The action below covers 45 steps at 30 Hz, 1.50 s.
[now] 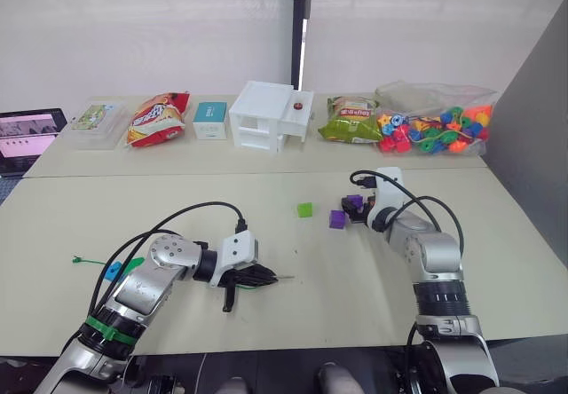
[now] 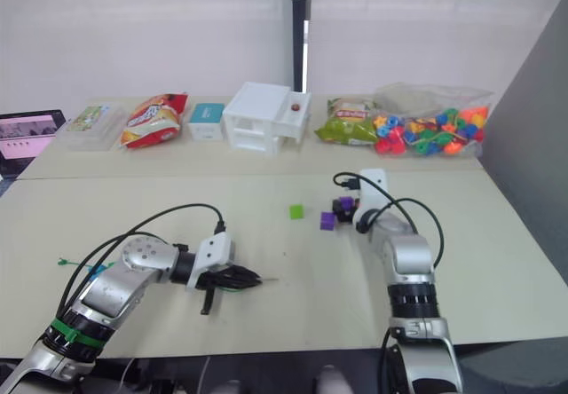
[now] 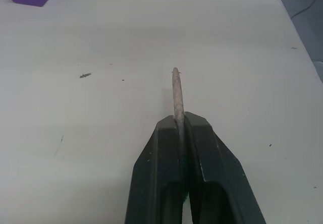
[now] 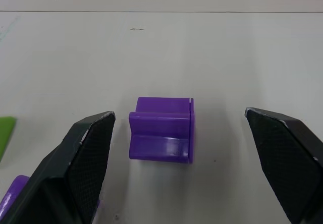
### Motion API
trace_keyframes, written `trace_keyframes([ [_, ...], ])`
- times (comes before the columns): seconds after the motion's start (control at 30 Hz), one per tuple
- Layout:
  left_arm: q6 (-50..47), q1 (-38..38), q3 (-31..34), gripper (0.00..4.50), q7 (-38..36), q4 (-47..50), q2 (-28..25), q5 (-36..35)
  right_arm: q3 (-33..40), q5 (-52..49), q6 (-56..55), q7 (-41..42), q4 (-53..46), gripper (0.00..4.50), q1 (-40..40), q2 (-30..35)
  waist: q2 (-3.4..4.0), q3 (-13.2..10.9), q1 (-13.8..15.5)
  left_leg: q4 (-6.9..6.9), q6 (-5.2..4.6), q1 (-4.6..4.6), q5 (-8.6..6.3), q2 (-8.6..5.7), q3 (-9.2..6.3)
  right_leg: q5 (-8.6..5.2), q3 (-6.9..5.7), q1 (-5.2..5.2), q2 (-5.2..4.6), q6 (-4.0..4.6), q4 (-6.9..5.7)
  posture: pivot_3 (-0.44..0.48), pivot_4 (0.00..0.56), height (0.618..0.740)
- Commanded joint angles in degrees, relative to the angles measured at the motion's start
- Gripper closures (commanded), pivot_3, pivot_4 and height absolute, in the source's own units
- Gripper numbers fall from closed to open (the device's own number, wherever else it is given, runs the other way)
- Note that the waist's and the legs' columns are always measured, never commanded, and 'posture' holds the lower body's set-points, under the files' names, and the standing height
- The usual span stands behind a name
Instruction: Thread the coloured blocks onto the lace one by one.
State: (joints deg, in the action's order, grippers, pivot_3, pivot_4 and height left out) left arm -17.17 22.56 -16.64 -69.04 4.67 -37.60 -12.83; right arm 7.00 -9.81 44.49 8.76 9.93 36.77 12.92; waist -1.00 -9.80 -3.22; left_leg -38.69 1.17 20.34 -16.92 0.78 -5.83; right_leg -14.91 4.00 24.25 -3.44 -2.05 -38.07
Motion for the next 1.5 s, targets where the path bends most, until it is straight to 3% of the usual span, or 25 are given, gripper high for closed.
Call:
trace_keyframes([
  [0.03, 0.9, -0.1, 0.7, 4.5, 0.3, 2.0, 0.0, -0.1, 0.8, 0.1, -3.4, -0.2, 0.7, 1.0, 1.7, 0.2, 0.0, 0.0, 0.0, 0.0, 0.0, 0.0, 0.0, 0.0, -0.01, 0.0, 0.0, 0.0, 0.0, 0.0, 0.0, 0.0, 0.15, 0.74],
  [0.27, 1.3, -0.1, 0.6, 4.5, 0.2, 1.5, 0.0, 0.0, 0.1, 0.0, -4.3, -0.1, 0.1, 3.33, 1.0, -0.2, 0.0, 0.0, -0.4, 0.01, 0.0, 0.01, 0.0, 0.0, -0.01, 0.0, 0.0, 0.01, 0.0, 0.0, -0.01, 0.0, 0.15, 0.74],
  [0.5, 1.3, 0.0, 0.6, 4.5, 0.0, 1.5, -0.1, -0.2, 1.2, -1.3, -4.3, -1.2, -8.4, 3.33, -1.7, -1.7, 0.0, 0.0, -0.5, 0.02, 0.0, 0.02, 0.0, 0.01, -0.02, 0.0, 0.0, 0.02, 0.0, 0.0, -0.01, 0.0, 0.15, 0.74],
  [0.67, 1.6, 0.4, 0.6, 4.5, -0.6, 0.9, -0.2, -0.2, -0.6, -1.0, 2.0, -5.1, -33.1, 3.33, -9.9, -3.6, 0.03, 0.0, -0.4, 0.03, 0.0, 0.1, 0.0, 0.0, -0.07, 0.0, -0.02, 0.08, -0.01, 0.0, -0.01, 0.0, 0.15, 0.74],
  [0.77, 1.8, 0.7, 0.7, 4.5, -1.1, 0.2, -0.2, -0.3, -6.3, 0.3, 7.7, -8.2, -47.9, 3.33, -15.6, -5.5, 0.03, 0.0, -0.4, 0.03, 0.0, 0.12, 0.0, 0.0, -0.08, 0.0, -0.03, 0.09, -0.01, 0.0, 0.0, 0.0, 0.15, 0.74],
  [0.93, 2.2, 1.7, 0.6, 4.5, -2.2, -1.4, 0.0, -0.4, -14.3, -1.6, 18.1, -11.6, -61.4, 3.33, -24.2, -10.3, 0.03, 0.0, -0.6, 0.04, 0.0, 0.08, 0.0, 0.01, -0.09, 0.0, -0.03, 0.07, 0.02, -0.01, 0.0, 0.0, 0.15, 0.74],
  [1.17, 2.1, 2.9, -0.1, 4.5, -4.2, -2.2, 0.5, -0.5, -19.2, -2.5, 29.5, -13.6, -65.7, 3.33, -33.9, -13.3, 0.03, 0.0, -0.3, -0.02, 0.0, 0.07, 0.0, -0.01, -0.1, -0.01, -0.04, 0.02, 0.0, -0.01, 0.07, 0.0, 0.15, 0.74],
  [1.5, 0.8, 3.3, -0.1, 4.5, -4.4, -1.3, 0.9, -0.3, -17.6, -3.8, 28.3, -12.1, -56.1, 3.33, -36.6, -17.6, 0.01, 0.0, -0.6, 0.02, 0.0, 0.0, 0.0, 0.02, -0.11, -0.02, -0.06, -0.02, 0.04, -0.02, 0.08, 0.0, 0.15, 0.74],
])
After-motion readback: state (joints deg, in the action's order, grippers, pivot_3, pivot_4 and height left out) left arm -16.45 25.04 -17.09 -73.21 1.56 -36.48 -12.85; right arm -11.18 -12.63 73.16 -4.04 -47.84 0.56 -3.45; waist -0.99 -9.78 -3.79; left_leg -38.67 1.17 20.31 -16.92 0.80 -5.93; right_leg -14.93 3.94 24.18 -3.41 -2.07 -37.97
